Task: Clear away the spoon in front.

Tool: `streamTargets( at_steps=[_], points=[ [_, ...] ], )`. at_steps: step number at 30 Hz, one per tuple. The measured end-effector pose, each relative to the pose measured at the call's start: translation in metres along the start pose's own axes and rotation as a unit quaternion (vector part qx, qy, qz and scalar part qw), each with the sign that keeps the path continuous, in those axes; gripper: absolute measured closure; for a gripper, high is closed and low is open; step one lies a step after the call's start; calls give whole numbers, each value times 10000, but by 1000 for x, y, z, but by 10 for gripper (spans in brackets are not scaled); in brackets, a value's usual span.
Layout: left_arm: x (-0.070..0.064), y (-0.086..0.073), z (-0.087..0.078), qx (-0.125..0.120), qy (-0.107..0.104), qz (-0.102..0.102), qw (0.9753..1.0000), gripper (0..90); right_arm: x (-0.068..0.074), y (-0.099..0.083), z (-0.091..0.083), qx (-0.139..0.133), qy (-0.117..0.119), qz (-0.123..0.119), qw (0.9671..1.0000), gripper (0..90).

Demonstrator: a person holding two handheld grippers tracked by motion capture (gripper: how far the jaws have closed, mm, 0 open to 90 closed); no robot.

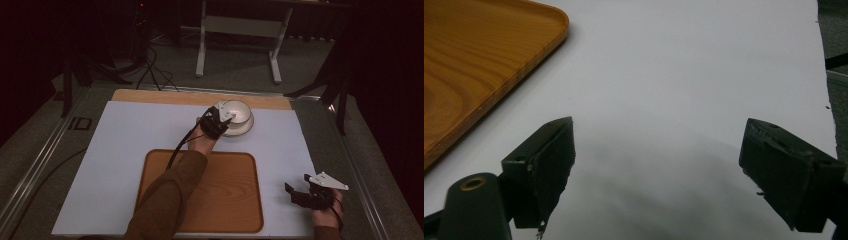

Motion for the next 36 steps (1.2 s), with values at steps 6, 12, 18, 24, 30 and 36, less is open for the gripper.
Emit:
streamTargets(
  at_steps=[6, 12, 18, 24, 30, 36],
  points=[
    [6, 0, -13, -123, -26, -26, 9999, 886, 0, 0, 0, -6, -1, -3, 10000, 146],
    [11, -1, -26, -210, -47, -82, 9997, 885, 0, 0, 0, -2, -3, -6, 10000, 146],
    [14, 0, -39, -336, -81, -130, 9993, 886, 0, 0, 0, -7, -7, 1, 10000, 147],
    [16, 4, -55, -451, -105, -87, 9989, 887, 0, 0, -1, -10, -13, 8, 10000, 146],
    [26, -1, -67, -428, -46, -142, 9990, 887, 1, 0, 0, -7, -8, -5, 10000, 146],
    [33, -7, -74, -369, -15, -144, 9992, 887, 0, 0, -1, -4, -16, 6, 10000, 146]
  ],
)
Point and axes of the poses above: each handheld gripper's, and its own axes: z roughly forward along the jaws, y roughly out of its top, x roughly to its left, the point moved 3 cm from there along z, roughly forward along the jaws, and after that the axes turned 2 degrees about z, right-handed, at the moved point
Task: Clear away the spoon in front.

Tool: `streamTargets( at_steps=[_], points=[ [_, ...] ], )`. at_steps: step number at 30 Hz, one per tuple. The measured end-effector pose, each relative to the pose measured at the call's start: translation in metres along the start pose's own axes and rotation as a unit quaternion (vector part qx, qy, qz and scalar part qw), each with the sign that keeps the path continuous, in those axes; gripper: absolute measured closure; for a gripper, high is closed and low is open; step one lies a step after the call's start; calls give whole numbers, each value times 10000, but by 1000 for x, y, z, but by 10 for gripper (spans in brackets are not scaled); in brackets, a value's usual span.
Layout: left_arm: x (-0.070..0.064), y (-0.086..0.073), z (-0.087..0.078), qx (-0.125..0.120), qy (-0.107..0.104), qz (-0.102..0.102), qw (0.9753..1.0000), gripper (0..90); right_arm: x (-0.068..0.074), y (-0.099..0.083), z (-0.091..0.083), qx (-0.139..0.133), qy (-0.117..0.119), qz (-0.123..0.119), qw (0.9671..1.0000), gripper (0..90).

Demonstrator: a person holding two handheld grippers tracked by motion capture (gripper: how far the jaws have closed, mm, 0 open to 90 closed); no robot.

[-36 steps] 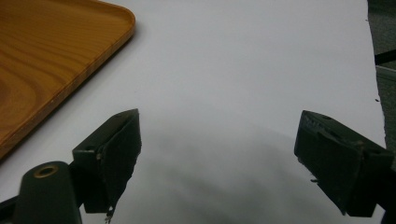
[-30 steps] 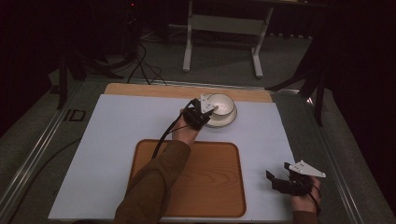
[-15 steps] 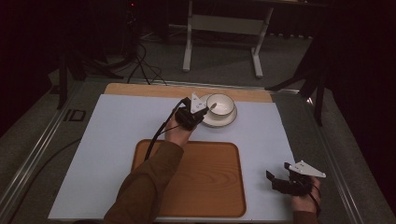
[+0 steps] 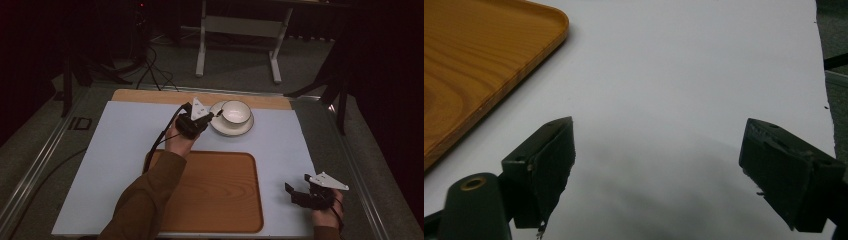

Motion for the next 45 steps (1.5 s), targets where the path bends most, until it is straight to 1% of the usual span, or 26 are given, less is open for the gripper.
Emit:
streamTargets(
  at_steps=[3, 12, 13, 15, 16, 20, 21, 24, 26, 29, 31, 35, 36, 39, 45],
  points=[
    [5, -5, -7, 51, -1, -11, 10000, 886, 0, 0, 0, -2, -1, -3, 10000, 147],
    [14, -13, -22, 83, 37, -68, 9999, 886, 0, 0, 0, -10, 0, -3, 10000, 147],
    [15, -15, -25, 101, 37, -54, 9999, 886, 0, 0, -1, -13, -2, -2, 10000, 146],
    [16, -16, -27, 120, 42, -44, 9999, 886, 0, 0, -1, -14, -2, -4, 10000, 146],
    [16, -18, -31, 148, 60, 2, 9999, 886, 0, 0, -1, -16, -2, -2, 10000, 147],
    [19, -22, -40, 153, 78, 17, 9999, 886, 0, 0, -1, -20, 1, -3, 10000, 147],
    [20, -23, -43, 132, 82, -6, 9999, 886, 0, 0, -1, -20, -1, -3, 10000, 146],
    [22, -27, -49, 163, 103, 2, 9998, 886, 0, 0, -1, -19, -2, -3, 10000, 147],
    [23, -29, -53, 161, 144, 4, 9998, 886, 0, 0, -1, -20, 0, -3, 10000, 147],
    [25, -31, -56, 164, 144, -10, 9998, 886, 1, 0, -1, -16, -2, -3, 10000, 147],
    [27, -35, -62, 149, 151, -69, 9998, 886, 1, 0, -1, -11, -1, -2, 10000, 146],
    [28, -37, -64, 160, 182, -75, 9997, 886, 1, 0, 0, -8, -3, 0, 10000, 147],
    [30, -41, -69, 169, 200, -124, 9996, 886, 1, 0, -1, -11, -7, -2, 10000, 147],
    [32, -44, -71, 181, 217, -132, 9995, 886, 1, 0, -1, -10, -9, -1, 10000, 147],
    [34, -56, -81, 229, 268, -193, 9992, 886, 1, 0, -1, -20, -12, -3, 10000, 146]
  ],
)
Point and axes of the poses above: each handheld gripper's, and its own axes: z roughly forward along the jaws, y roughly out of its top, x roughly to its left, the point moved 3 cm from there along z, roughly forward along the jaws, and after that the axes turned 2 degrees about z, right-handed, at the moved point
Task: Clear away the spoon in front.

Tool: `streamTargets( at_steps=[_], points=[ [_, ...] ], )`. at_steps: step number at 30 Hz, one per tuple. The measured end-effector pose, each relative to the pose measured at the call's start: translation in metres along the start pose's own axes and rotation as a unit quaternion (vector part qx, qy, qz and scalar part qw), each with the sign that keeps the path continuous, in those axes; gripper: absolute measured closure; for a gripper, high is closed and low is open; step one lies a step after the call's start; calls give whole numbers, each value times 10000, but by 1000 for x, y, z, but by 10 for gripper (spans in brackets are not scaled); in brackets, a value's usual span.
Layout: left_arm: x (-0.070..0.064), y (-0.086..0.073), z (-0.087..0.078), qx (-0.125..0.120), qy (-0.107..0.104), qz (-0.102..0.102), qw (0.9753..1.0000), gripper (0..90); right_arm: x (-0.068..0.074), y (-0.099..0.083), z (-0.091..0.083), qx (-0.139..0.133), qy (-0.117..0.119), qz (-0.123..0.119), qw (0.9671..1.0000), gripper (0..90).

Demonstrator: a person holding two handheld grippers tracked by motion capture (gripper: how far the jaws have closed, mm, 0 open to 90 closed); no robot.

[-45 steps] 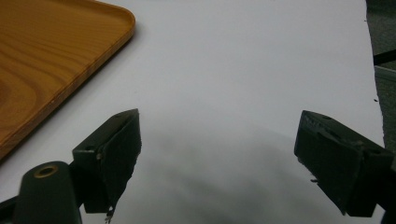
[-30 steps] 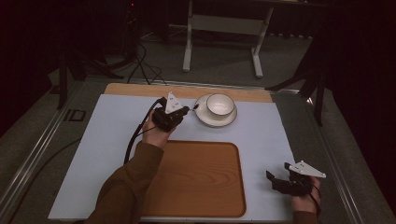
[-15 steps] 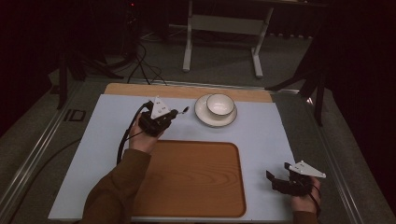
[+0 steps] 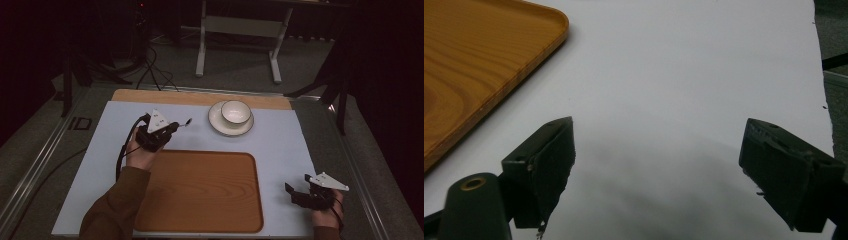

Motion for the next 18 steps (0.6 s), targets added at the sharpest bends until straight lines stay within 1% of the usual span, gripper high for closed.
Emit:
streamTargets(
  at_steps=[5, 7, 12, 14, 16, 18],
  points=[
    [2, -6, -6, 29, 39, -7, 10000, 886, 0, 0, 0, -2, -1, 2, 10000, 147],
    [3, -10, -12, 25, 71, -37, 10000, 886, 0, 0, 0, 1, -2, 0, 10000, 147],
    [3, -14, -17, 41, 110, -17, 9999, 886, 0, 0, -1, -5, -9, 11, 10000, 147],
    [2, -18, -23, 59, 135, -11, 9999, 886, 0, 0, -1, -8, -9, 8, 10000, 147],
    [3, -21, -26, 56, 140, -37, 9999, 886, 0, 0, -1, -13, -10, 3, 10000, 147],
    [3, -22, -27, 70, 153, -20, 9999, 886, 0, 0, -1, -12, -11, 3, 10000, 147]
  ],
)
Point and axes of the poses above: each handheld gripper's, and its own axes: z roughly forward along the jaws, y roughly out of its top, x roughly to its left, the point moved 3 cm from there along z, roughly forward along the jaws, and after that the axes turned 2 degrees about z, right-handed, at the moved point
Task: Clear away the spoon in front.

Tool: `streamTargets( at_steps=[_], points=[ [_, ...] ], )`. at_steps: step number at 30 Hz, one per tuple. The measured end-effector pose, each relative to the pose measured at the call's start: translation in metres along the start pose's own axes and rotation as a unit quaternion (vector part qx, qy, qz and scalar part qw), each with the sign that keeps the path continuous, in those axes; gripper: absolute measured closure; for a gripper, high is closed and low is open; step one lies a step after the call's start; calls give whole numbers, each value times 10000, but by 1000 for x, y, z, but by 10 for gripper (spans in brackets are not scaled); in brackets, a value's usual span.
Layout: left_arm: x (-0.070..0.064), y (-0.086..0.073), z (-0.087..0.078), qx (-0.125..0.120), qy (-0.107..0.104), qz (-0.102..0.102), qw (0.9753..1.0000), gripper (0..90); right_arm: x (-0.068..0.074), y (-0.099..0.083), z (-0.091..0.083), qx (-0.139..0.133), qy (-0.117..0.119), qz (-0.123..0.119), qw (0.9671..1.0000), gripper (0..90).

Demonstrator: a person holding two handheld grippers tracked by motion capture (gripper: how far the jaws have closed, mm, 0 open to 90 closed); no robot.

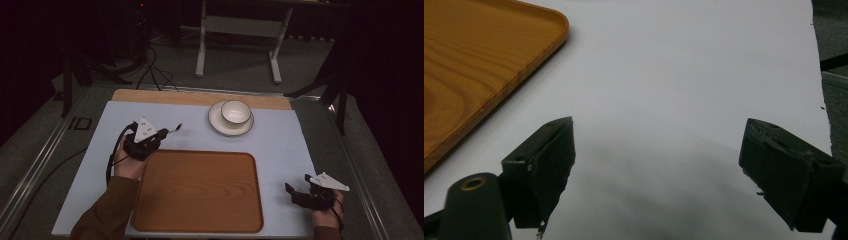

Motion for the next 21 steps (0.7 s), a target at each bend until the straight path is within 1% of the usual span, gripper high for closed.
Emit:
streamTargets(
  at_steps=[1, 3, 4, 7, 12, 16, 21],
  points=[
    [0, -3, -3, 27, 16, 8, 10000, 886, 0, 0, 0, 1, 0, 0, 10000, 147],
    [0, -3, -3, 27, 16, 8, 10000, 886, 0, 0, 0, 0, 0, -1, 10000, 147],
    [0, -7, -6, 46, 54, -7, 10000, 886, 0, 0, 0, 1, 4, -2, 10000, 147],
    [0, -10, -8, 62, 56, -4, 10000, 886, 0, 0, 0, 2, 2, -2, 10000, 147],
    [0, -17, -14, 69, 86, -60, 9999, 886, 0, 0, 0, 2, -1, -9, 10000, 147],
    [0, -21, -16, 92, 94, -51, 9999, 886, 0, 0, 0, -2, -3, -12, 10000, 147],
    [-2, -31, -23, 151, 98, -52, 9998, 886, 0, 0, 0, 7, -2, -17, 10000, 147]
  ],
)
Point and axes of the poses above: each handheld gripper's, and its own axes: z roughly forward along the jaws, y roughly out of its top, x roughly to its left, the point moved 3 cm from there along z, roughly forward along the jaws, and after that the axes turned 2 degrees about z, right-handed, at the moved point
